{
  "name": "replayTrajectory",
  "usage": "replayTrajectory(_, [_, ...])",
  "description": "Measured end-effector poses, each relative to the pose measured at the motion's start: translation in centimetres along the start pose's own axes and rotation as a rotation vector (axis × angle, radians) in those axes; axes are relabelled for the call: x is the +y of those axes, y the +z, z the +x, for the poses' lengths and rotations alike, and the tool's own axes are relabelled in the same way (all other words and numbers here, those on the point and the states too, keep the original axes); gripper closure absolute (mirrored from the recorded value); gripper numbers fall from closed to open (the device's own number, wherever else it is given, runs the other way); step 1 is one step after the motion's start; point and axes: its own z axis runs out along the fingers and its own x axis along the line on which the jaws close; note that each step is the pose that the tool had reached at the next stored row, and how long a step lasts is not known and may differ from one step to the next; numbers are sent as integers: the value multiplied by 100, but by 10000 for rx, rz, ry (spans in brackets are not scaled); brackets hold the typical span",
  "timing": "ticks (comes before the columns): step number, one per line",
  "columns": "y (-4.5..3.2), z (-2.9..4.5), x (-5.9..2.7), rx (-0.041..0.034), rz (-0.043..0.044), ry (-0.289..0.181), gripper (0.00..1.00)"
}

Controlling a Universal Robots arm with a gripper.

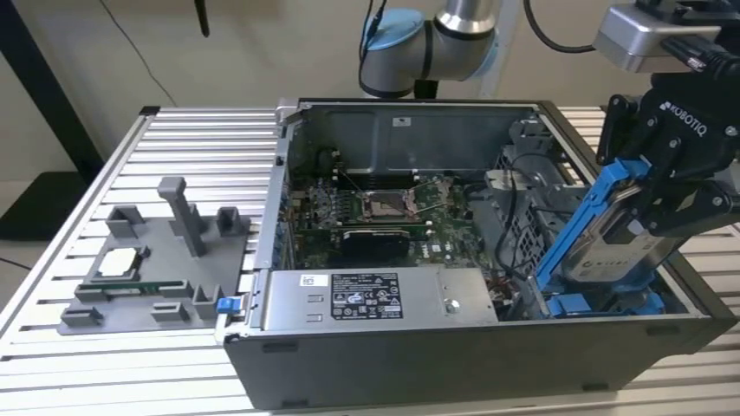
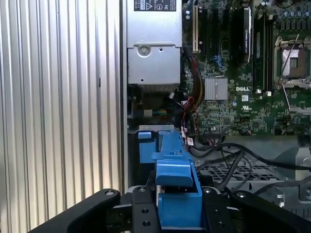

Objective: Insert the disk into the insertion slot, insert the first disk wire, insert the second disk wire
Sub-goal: 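Insert the disk into the insertion slot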

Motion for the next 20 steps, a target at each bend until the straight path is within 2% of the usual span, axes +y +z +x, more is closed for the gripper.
replayTrajectory(8, [44, 0, -22, -159, -7, -5, 100])
replayTrajectory(11, [68, -1, -26, -157, -6, -7, 100])
replayTrajectory(13, [90, 3, -35, -186, -6, -9, 100])
replayTrajectory(16, [106, 3, -37, -171, -6, -6, 100])
replayTrajectory(20, [168, 4, -40, -170, -6, -7, 100])
